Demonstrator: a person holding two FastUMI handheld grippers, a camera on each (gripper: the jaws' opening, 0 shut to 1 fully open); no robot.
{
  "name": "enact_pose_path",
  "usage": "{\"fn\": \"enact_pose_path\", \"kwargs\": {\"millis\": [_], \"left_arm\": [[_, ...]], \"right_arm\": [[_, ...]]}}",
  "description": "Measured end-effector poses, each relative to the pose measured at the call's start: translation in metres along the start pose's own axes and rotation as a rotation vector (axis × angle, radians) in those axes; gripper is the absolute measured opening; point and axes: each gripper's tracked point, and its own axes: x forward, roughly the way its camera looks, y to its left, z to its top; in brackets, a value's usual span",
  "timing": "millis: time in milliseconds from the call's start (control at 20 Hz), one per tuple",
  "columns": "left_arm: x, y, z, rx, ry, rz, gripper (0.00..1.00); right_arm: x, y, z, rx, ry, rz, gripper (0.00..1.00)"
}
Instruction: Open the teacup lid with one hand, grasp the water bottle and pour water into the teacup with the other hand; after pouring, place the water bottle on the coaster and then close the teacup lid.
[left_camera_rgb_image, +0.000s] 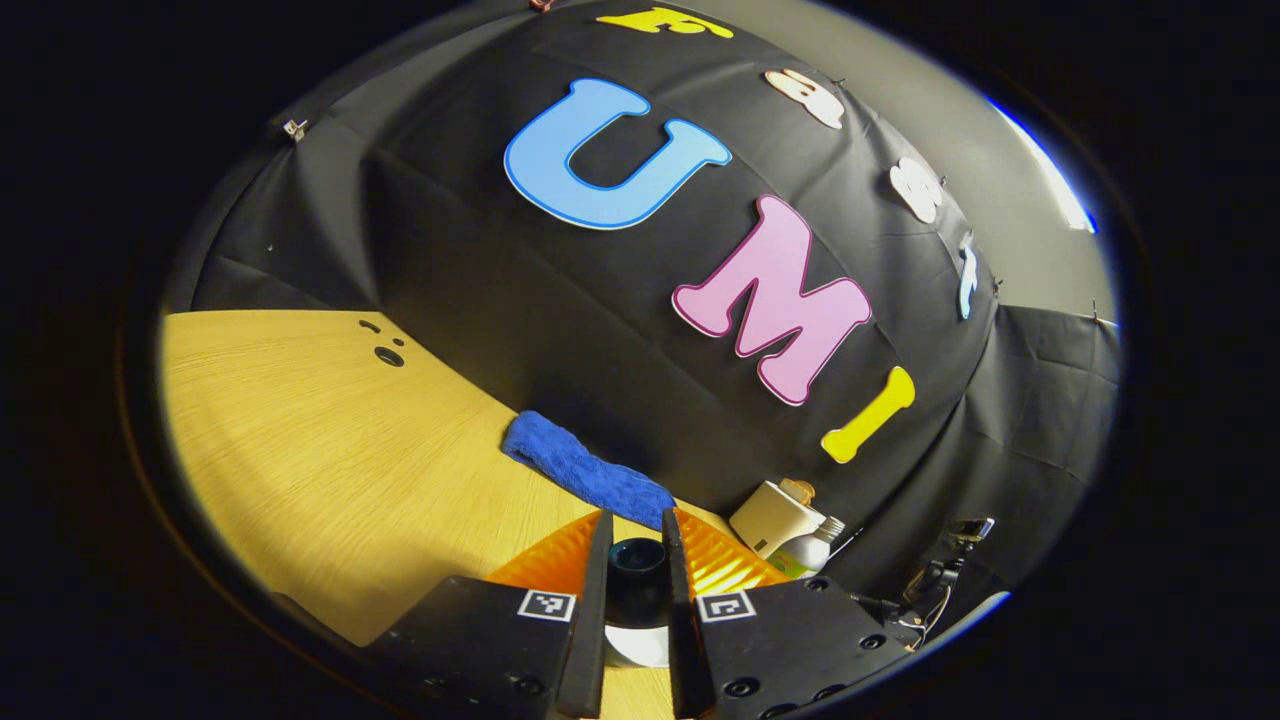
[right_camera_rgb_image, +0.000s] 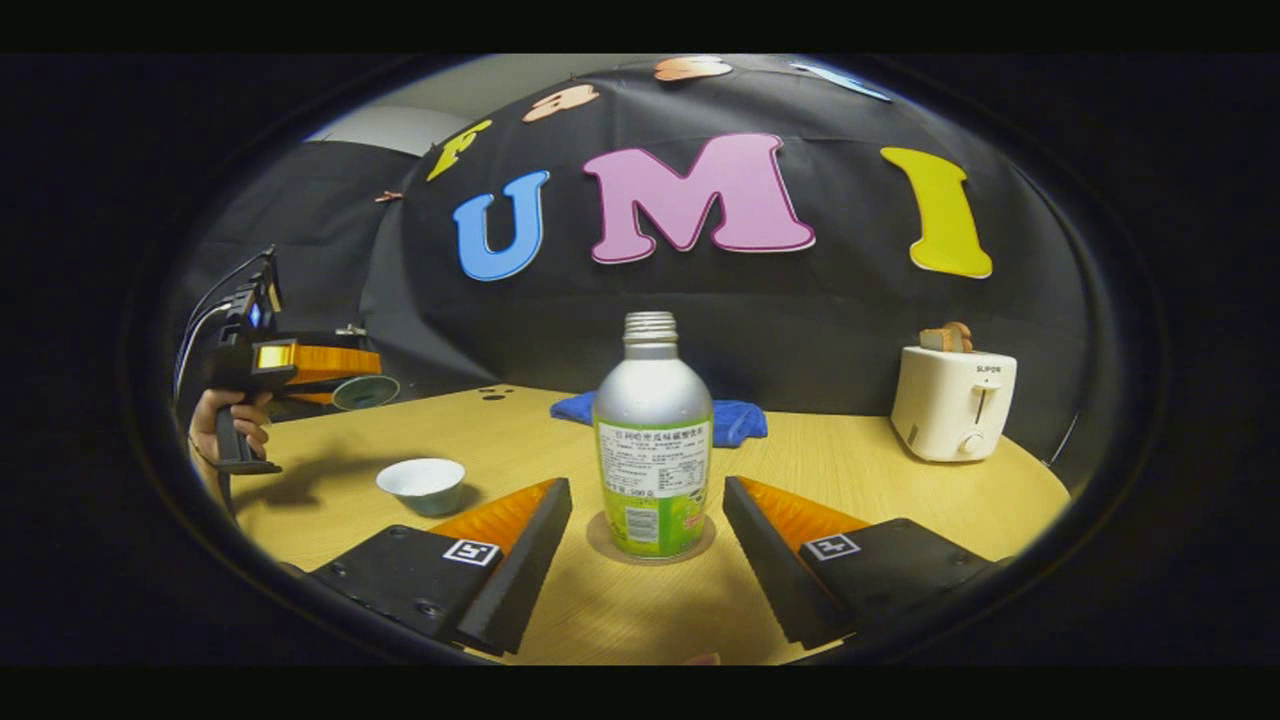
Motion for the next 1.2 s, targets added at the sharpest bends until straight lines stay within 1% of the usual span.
{"fn": "enact_pose_path", "kwargs": {"millis": [150,250,400,500,600,800,850,900,1050,1200], "left_arm": [[0.003,-0.004,-0.008,0.011,0.022,-0.002,0.3],[0.005,-0.01,-0.014,0.029,0.042,-0.016,0.3],[0.007,-0.019,-0.024,0.085,0.081,-0.037,0.3],[0.01,-0.021,-0.032,0.121,0.108,-0.039,0.3],[0.014,-0.023,-0.046,0.165,0.144,-0.033,0.3],[0.021,-0.023,-0.068,0.363,0.195,0.021,0.3],[0.023,-0.024,-0.072,0.397,0.202,0.032,0.3],[0.025,-0.027,-0.076,0.416,0.213,0.035,0.3],[0.03,-0.032,-0.092,0.427,0.257,0.031,0.3],[0.033,-0.027,-0.103,0.458,0.296,0.05,0.3]], "right_arm": [[-0.016,0.003,0.012,0.001,-0.084,-0.008,0.94],[-0.027,0.0,0.011,0.008,-0.089,-0.023,0.94],[-0.035,-0.003,0.011,0.007,-0.092,-0.05,0.94],[-0.037,-0.008,0.01,0.007,-0.093,-0.07,0.94],[-0.038,-0.006,0.011,0.007,-0.092,-0.073,0.94],[-0.037,-0.007,0.012,0.008,-0.092,-0.071,0.94],[-0.037,-0.006,0.011,0.008,-0.092,-0.069,0.94],[-0.037,-0.006,0.011,0.008,-0.092,-0.068,0.94],[-0.037,-0.006,0.011,0.009,-0.092,-0.068,0.94],[-0.037,-0.006,0.011,0.009,-0.091,-0.068,0.94]]}}
